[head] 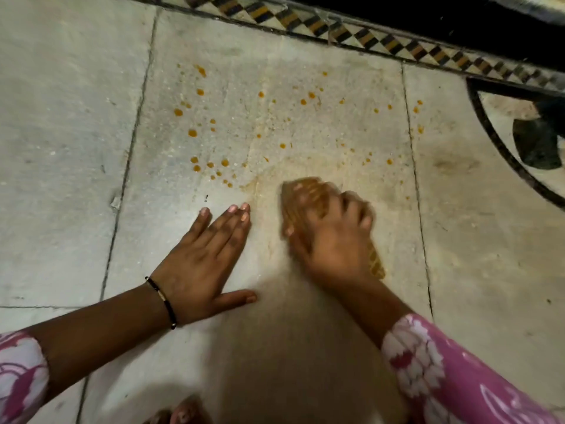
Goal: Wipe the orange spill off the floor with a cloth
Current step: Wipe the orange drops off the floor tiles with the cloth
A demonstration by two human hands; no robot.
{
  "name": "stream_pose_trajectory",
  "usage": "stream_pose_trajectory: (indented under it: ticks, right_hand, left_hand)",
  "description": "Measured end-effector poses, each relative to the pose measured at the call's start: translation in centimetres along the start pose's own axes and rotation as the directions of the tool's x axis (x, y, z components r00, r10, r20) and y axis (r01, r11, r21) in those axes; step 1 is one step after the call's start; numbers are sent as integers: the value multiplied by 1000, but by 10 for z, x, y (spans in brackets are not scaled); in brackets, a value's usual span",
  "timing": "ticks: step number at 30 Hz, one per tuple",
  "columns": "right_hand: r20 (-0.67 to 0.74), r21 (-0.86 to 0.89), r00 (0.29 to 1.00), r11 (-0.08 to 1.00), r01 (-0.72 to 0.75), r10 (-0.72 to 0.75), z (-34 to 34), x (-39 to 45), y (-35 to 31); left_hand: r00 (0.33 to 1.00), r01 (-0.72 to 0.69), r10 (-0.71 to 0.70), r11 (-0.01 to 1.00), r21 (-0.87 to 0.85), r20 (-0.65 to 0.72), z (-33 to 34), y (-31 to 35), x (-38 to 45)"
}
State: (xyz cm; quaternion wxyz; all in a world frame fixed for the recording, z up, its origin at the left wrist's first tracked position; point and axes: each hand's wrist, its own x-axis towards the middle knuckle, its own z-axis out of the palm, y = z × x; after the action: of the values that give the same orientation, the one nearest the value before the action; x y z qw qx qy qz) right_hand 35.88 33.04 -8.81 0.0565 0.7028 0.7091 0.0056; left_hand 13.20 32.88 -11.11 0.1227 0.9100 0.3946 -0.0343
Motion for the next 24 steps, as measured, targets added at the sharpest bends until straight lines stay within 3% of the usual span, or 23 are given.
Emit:
stream_pose_trajectory:
  ticks: [2,5,7,9,12,14,16,18,20,22,24]
  right_hand:
    - [17,48,992,991,122,-122,-2,-40,-17]
    - [83,108,972,972,211,-220,-8,-86,10]
    - [150,106,982,989,100,-115,-10,-90,44]
    - [199,109,974,985,-132,109,-10,-71,67]
    - [110,118,940,935,-334,322,-5,-17,61]
    - [99,106,964,960,-258,248,-6,13,32]
    - [94,109,993,991,-78,68,-7,18,-8]
    - [25,86,997,993,74,-77,-9,-7,-39]
    - [51,104,987,984,145,-151,-7,-46,-41]
    - [111,121,990,990,75,-89,-4,-77,-16]
    - [160,142,981,981,-133,110,-3,-83,24]
  left_hand:
    - [999,52,-52,999,3,4,-1,1,-1]
    - [993,116,-116,993,-13,-1,-2,3,-2]
    - [991,131,-131,991,-17,-5,-2,3,-2]
    - [989,146,-146,989,-18,3,-1,4,-2]
    - [981,192,-192,981,-10,12,0,6,-3]
    - [970,244,-244,970,-21,11,1,10,-7]
    - [958,286,-286,958,-30,-2,5,14,-12]
    - [951,308,-308,950,-51,-12,7,16,-16]
    - [948,315,-317,947,-65,-19,8,16,-17]
    - [950,312,-313,948,-59,-15,9,15,-16]
    - [949,314,-315,948,-53,-11,10,14,-17]
